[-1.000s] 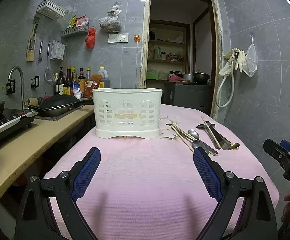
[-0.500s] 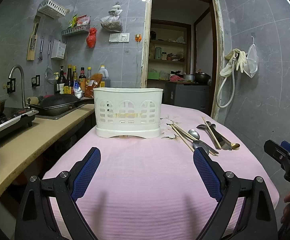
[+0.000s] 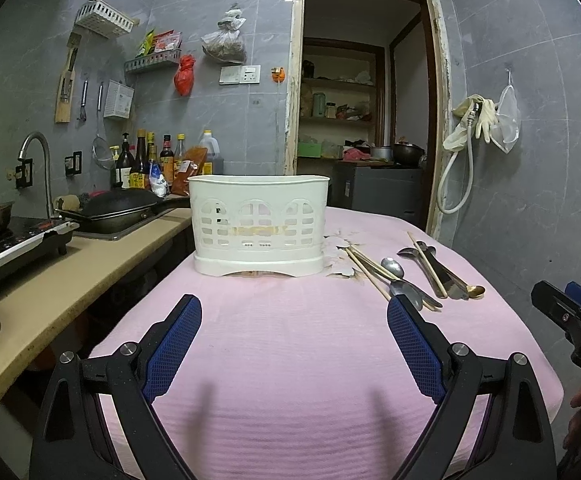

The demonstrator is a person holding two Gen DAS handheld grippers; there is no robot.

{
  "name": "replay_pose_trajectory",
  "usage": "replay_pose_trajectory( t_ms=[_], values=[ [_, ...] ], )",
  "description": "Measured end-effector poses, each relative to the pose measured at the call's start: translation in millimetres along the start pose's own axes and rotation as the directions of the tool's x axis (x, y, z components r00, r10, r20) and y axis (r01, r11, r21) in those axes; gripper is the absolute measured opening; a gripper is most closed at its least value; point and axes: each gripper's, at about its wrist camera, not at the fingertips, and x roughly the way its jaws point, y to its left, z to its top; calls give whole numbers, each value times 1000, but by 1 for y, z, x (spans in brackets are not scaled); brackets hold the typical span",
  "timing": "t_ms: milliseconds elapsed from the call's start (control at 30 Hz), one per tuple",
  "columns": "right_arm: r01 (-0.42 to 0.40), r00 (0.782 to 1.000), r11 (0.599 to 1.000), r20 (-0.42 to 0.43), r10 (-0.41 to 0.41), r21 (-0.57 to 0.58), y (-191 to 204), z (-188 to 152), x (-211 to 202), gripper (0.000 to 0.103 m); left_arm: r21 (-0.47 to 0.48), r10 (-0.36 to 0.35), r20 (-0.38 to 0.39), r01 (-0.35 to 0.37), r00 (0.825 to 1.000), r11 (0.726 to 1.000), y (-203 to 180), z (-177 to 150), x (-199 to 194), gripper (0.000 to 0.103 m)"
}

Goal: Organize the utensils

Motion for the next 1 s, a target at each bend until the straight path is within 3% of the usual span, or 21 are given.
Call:
replay_pose_trajectory(
  t_ms=[200,300,600,833,1000],
  values=[
    [1,1000,1000,4,-1,-1,-7,8,1,103,-1,-9,-7,9,1000,1000,1,5,5,91],
    [18,1000,998,11,-17,-55,-5,14,4,103,1,-12,6,12,1000,1000,3,11,7,91],
    [17,995,989,95,-3,-149,-10,41,14,103,47,6,38,-7,999,999,4,40,26,91],
    [-17,995,981,94,36,-194,-20,63,39,103,12,-17,-22,17,1000,1000,13,63,58,91],
    [-24,999,978,31,31,-206,-29,74,68,103,8,-46,-88,47,995,999,13,71,84,91]
  ],
)
